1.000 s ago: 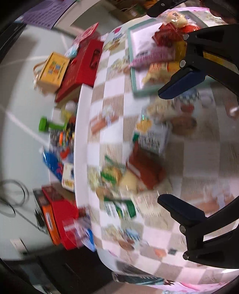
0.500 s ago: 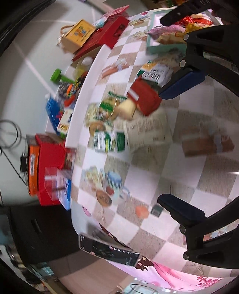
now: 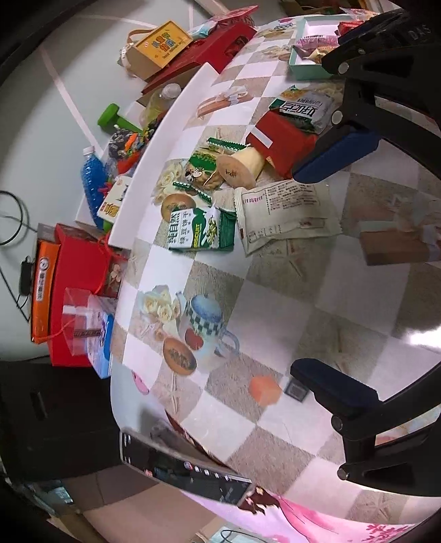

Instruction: Organize snacks

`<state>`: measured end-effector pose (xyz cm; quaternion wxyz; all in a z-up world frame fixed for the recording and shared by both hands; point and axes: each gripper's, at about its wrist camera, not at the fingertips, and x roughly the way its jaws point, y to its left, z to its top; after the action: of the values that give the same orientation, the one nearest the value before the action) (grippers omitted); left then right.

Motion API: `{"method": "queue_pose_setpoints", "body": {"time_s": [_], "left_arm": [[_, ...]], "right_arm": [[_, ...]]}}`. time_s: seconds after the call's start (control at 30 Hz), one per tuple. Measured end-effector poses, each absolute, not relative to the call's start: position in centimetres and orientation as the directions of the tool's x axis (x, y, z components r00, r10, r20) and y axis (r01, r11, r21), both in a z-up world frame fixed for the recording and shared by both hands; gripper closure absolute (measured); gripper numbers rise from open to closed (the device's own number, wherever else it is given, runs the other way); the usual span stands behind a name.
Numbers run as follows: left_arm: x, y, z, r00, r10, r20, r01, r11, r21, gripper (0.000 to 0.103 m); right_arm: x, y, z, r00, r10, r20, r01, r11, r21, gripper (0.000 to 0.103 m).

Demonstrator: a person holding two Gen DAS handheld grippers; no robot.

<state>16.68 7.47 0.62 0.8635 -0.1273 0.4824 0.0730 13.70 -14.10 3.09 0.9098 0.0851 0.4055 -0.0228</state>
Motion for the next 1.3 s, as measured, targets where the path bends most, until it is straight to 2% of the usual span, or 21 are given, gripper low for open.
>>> {"method": "queue_pose_setpoints", "body": {"time_s": [0.17, 0.47, 0.8, 1.3], "left_arm": [[18.5, 7.0, -0.4, 0.519, -0.012, -0.855, -0.233, 0.960, -0.155, 0.001], [20.7, 5.7, -1.6, 0.521, 0.006, -0.853, -0.207, 0.971, -0.120, 0.001], [21.8, 5.2, -3.3, 0.505, 0.012, -0.863, -0.201, 0.974, -0.104, 0.001], [21.8, 7.0, -3.7, 0.469, 0.112, -0.876, -0.227, 0.974, 0.003, 0.001]], "right_arm": [[15.6, -13.1, 2.3, 0.655, 0.032, -0.755, 0.095, 0.988, 0.124, 0.009], [18.7, -12.8, 0.0, 0.598, -0.008, -0.801, 0.127, 0.988, 0.085, 0.013], [19.8, -13.3, -1.7, 0.570, -0.001, -0.822, 0.133, 0.987, 0.091, 0.014], [20.1, -13.1, -2.4, 0.537, -0.033, -0.843, 0.127, 0.991, 0.041, 0.014]]}}
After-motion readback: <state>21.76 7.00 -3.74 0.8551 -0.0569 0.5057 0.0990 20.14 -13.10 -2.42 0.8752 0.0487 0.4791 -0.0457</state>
